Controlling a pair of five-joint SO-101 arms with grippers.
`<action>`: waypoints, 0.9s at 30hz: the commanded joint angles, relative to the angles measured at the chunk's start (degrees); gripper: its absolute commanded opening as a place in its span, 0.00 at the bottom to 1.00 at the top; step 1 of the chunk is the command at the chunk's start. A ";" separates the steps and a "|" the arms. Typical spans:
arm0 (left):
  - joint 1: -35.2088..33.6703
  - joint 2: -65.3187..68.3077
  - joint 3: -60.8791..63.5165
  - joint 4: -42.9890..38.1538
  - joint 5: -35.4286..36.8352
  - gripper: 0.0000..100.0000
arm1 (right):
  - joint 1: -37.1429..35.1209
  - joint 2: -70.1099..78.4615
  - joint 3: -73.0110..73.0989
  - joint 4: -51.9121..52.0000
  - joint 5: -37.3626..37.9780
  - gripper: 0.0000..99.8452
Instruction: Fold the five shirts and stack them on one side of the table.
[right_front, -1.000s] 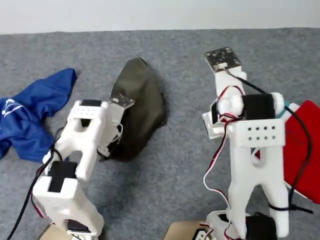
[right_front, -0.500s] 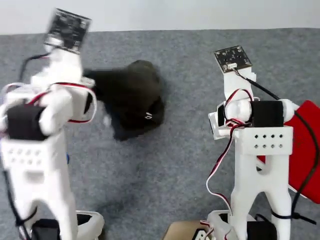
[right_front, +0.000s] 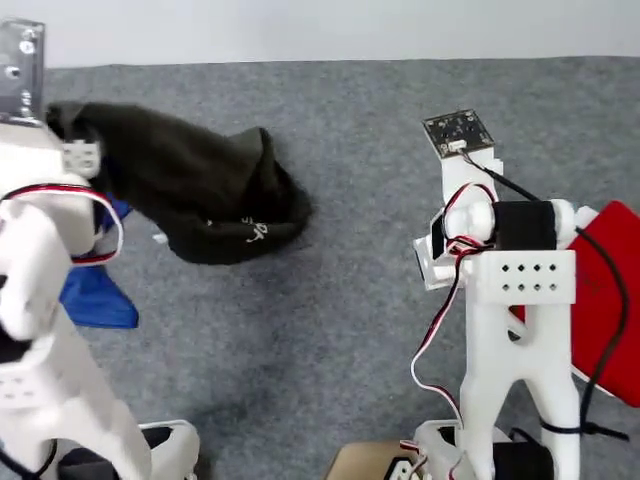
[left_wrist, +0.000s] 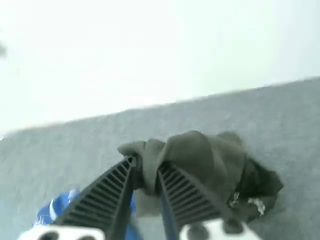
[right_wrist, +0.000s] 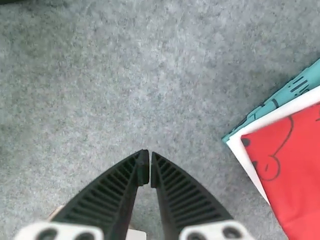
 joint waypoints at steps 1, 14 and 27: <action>-6.15 -1.14 6.20 0.62 0.44 0.00 | -3.82 -1.19 -0.44 -0.75 -0.26 0.01; -28.57 -1.32 30.64 -3.16 -5.98 0.00 | -15.96 15.52 -3.60 -15.87 -0.62 0.10; -26.64 -1.32 34.95 -3.34 -5.98 0.00 | -22.55 44.79 -28.31 -31.34 -0.62 0.19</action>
